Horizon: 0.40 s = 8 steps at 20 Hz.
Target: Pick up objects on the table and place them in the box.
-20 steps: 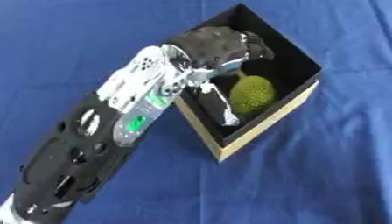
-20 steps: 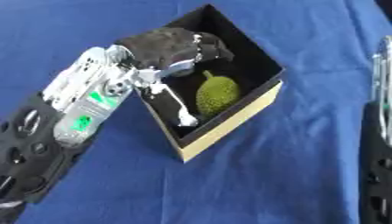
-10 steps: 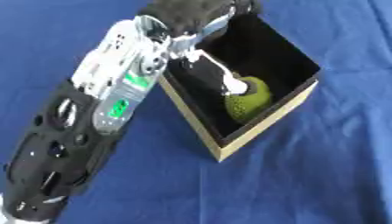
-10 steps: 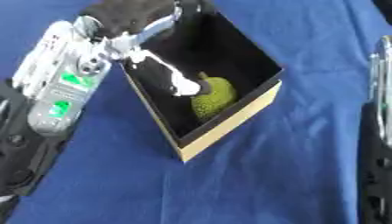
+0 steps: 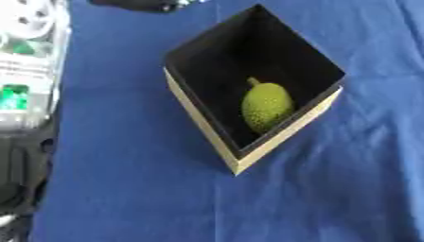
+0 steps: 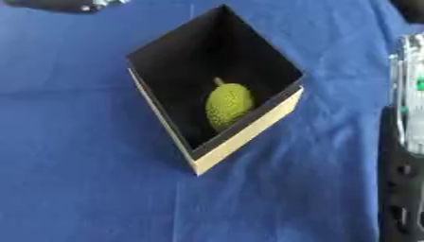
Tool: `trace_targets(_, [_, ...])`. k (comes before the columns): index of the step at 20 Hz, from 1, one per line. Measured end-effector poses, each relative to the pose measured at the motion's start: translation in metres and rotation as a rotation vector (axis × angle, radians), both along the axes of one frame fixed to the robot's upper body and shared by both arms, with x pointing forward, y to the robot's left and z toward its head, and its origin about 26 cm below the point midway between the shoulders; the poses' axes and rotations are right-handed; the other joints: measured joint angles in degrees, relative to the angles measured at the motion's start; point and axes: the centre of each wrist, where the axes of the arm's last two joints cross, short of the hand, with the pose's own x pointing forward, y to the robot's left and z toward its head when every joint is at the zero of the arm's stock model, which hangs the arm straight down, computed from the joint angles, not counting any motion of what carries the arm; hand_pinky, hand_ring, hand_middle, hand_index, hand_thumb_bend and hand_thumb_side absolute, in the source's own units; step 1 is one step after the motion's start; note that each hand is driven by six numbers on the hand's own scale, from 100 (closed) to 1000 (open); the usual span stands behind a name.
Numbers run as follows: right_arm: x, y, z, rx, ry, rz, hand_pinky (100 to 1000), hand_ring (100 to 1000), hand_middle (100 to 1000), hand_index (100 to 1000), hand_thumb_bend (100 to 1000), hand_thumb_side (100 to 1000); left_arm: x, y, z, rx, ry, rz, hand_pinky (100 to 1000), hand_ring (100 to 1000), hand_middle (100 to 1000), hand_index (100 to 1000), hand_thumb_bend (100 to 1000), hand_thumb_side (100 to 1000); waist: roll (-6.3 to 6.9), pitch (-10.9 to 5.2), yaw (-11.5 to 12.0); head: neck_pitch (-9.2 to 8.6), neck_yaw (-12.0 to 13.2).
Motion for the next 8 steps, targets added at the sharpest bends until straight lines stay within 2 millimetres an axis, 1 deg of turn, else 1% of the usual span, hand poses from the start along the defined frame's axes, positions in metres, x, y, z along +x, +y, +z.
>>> trace_targets(3, [-0.001, -0.002, 0.002, -0.010, -0.004, -0.014, 857, 801, 633, 857, 100, 313, 0.000, 0.032, 0.003, -0.081, -0.016, 0.072, 521, 719, 737, 873, 687, 547, 0.00, 0.00, 0.41, 0.00, -0.78])
trace_targets(7, [-0.002, -0.007, 0.004, -0.019, -0.014, -0.037, 857, 802, 636, 855, 100, 287, 0.000, 0.077, -0.001, -0.136, -0.045, 0.164, 539, 726, 739, 872, 676, 552, 0.00, 0.00, 0.82, -0.01, -1.55])
trace_targets(8, [-0.002, -0.008, 0.005, -0.021, -0.017, -0.044, 858, 803, 638, 855, 100, 292, 0.000, 0.088, -0.002, -0.146, -0.051, 0.188, 541, 724, 740, 873, 672, 554, 0.00, 0.00, 0.91, -0.06, -1.68])
